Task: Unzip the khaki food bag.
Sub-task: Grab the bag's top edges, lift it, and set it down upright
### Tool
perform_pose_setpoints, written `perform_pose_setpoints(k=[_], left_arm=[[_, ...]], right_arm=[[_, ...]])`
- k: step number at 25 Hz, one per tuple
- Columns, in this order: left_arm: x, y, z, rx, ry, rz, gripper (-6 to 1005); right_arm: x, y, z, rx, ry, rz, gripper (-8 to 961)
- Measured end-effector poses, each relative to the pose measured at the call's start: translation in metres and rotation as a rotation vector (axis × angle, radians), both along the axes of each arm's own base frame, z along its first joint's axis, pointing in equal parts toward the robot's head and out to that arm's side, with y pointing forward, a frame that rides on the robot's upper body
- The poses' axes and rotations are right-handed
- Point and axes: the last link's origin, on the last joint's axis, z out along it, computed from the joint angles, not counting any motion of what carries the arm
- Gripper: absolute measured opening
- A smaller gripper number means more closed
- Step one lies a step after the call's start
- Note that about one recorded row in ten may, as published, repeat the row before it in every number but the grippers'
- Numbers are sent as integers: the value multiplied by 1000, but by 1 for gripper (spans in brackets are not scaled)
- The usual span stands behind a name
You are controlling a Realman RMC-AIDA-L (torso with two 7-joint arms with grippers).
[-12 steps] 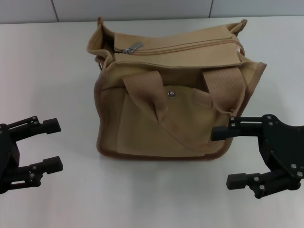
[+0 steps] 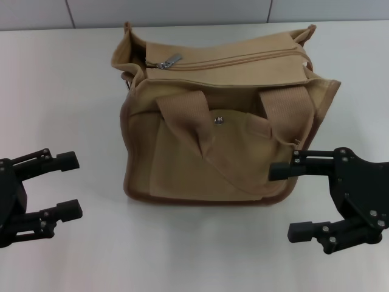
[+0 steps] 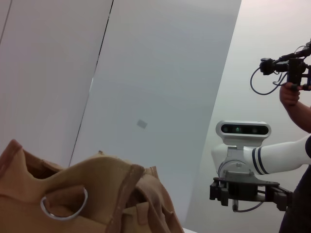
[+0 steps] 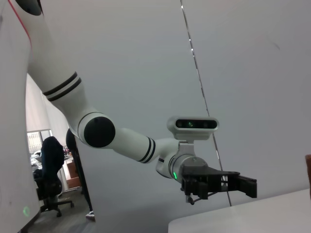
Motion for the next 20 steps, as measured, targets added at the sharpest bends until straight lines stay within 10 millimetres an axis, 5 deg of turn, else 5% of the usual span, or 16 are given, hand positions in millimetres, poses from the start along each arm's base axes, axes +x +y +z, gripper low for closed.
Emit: perform_pose_setpoints(k=[20], left_arm=[[-1,5,-15,42,-1,57,804]], right_arm=[[5,4,2,58,41,-73,824]])
